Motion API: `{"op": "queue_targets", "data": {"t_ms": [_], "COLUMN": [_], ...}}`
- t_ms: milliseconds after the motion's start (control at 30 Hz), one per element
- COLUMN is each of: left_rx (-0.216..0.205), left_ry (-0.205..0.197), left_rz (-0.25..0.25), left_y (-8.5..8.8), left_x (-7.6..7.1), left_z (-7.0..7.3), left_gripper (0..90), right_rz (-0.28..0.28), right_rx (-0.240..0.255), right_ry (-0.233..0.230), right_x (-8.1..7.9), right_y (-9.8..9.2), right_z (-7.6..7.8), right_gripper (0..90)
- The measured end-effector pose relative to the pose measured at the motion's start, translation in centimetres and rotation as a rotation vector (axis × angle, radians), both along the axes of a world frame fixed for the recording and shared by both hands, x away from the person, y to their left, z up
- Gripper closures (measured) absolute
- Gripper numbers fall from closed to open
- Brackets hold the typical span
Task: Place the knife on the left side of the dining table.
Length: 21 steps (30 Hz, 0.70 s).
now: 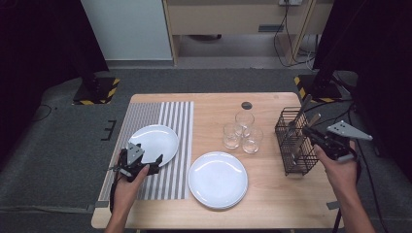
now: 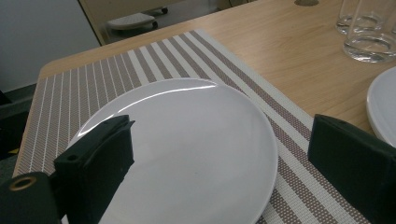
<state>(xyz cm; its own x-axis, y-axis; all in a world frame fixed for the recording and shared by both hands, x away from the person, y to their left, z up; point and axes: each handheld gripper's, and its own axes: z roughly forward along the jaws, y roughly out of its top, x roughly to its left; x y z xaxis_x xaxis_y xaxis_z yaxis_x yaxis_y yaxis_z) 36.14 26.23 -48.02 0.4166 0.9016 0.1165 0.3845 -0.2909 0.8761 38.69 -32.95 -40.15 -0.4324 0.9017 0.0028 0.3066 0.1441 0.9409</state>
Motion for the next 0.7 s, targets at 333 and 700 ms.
{"op": "queue_targets", "data": {"t_ms": [333,700], "left_rx": [0.0,0.002], "left_ry": [0.003,0.007], "left_rz": [0.001,0.001], "left_y": [0.02,0.07], "left_x": [0.04,0.05], "left_z": [-0.12,-0.19], "left_gripper": [6.2,6.2], "right_rz": [0.007,-0.016], "right_rx": [0.03,0.048], "right_ry": [-0.008,-0.016], "right_x": [-0.13,0.15], "right_y": [-0.57,-0.55], "right_z": [-0.28,-0.58], "right_gripper": [82.7,82.6]}}
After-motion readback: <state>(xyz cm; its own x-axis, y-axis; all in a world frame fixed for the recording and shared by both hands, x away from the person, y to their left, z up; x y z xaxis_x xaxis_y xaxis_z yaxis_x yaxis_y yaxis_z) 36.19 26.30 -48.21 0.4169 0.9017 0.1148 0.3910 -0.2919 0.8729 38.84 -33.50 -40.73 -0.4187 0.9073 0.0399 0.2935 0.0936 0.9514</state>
